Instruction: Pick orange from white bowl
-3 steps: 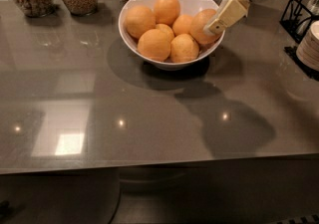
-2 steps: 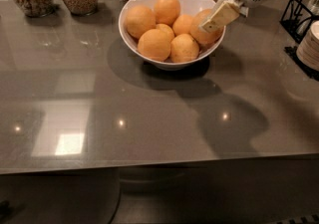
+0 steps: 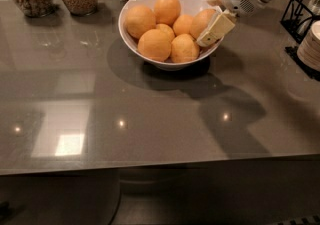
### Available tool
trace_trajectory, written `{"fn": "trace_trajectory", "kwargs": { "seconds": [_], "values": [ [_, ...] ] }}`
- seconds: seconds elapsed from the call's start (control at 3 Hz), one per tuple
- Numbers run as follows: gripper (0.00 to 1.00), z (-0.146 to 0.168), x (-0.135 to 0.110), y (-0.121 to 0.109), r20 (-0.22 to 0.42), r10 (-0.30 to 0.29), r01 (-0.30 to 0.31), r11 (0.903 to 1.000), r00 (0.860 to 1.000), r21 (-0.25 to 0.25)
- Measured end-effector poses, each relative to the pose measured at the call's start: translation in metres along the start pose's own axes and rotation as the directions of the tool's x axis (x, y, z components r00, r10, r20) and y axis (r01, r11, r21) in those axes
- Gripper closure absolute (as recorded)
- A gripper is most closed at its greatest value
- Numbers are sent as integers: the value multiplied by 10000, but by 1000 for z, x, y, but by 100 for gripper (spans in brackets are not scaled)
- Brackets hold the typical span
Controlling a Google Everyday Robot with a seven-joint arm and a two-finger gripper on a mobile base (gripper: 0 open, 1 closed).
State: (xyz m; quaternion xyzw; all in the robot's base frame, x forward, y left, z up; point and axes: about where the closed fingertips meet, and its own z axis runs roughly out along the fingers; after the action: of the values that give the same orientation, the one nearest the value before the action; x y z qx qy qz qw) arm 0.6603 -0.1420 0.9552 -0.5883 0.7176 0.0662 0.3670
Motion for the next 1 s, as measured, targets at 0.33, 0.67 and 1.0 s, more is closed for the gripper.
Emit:
{"fn": "trace_trajectory", "kwargs": {
  "seconds": [0.33,0.67,1.0],
  "values": [
    [22,12,14,-5,-253,125,-126,9999,9996,-39],
    [25,23,27,-12,-496,253,-256,9997,9984,-43],
    [44,30,36,-16,-547,362,-362,9993,9978,16]
  ]
}}
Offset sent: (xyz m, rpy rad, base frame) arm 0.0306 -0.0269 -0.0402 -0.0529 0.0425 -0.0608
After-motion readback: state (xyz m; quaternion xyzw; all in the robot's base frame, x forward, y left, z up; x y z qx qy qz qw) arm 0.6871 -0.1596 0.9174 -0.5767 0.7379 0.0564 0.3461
